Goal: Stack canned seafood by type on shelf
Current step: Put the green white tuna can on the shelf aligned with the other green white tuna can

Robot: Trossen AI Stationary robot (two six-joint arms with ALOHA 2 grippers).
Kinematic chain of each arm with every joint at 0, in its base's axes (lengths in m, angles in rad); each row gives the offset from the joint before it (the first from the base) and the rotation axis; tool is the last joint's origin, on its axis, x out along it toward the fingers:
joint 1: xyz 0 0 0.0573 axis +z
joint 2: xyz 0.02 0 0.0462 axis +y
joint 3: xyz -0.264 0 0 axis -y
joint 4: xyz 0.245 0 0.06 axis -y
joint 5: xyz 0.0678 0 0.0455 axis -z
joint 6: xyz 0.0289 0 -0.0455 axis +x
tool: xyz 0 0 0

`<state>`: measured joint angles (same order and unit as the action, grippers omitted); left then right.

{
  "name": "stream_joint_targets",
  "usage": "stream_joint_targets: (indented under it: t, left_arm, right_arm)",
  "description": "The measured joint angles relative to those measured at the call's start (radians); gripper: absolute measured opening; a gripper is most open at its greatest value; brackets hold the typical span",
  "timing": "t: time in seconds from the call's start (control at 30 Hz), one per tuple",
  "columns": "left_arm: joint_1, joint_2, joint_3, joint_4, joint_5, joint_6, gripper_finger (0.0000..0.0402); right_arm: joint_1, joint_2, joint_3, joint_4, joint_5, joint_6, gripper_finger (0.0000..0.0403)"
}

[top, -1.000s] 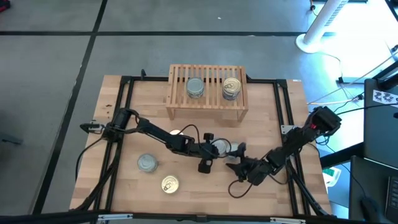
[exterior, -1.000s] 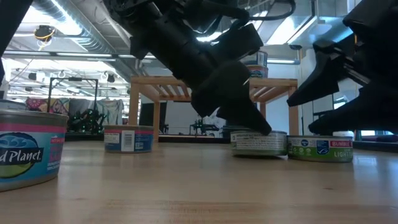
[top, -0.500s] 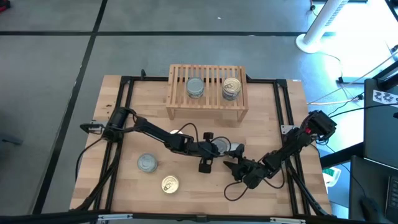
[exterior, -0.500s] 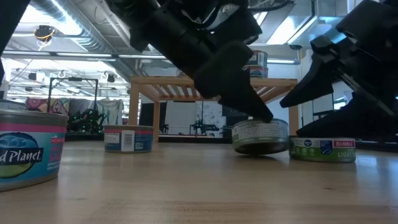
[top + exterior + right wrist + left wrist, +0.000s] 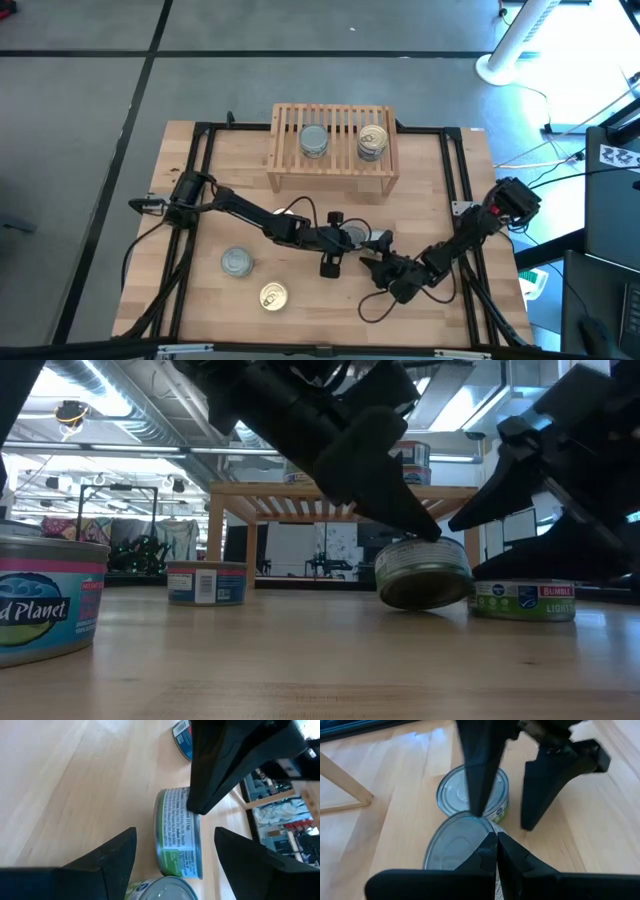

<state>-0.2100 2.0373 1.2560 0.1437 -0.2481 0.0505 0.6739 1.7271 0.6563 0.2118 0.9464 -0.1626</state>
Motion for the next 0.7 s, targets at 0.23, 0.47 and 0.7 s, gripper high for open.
stream_joint_targets:
  t: [0.23,0.47,0.7]
  left_arm:
    - [0.000,0.000,0.000,0.000,-0.001,0.000,0.0002]
    - [0.000,0.000,0.000,0.001,-0.002,0.000,0.0001]
    - [0.000,-0.002,0.000,0.001,-0.004,0.000,0.0001]
  right_arm:
    - [-0.070,0.000,0.000,-0.004,-0.069,0.001,0.0269]
    - [-0.099,0.000,0.000,-0.004,-0.108,0.001,0.0269]
    - [-0.101,0.000,0.000,-0.005,-0.101,0.000,0.0242]
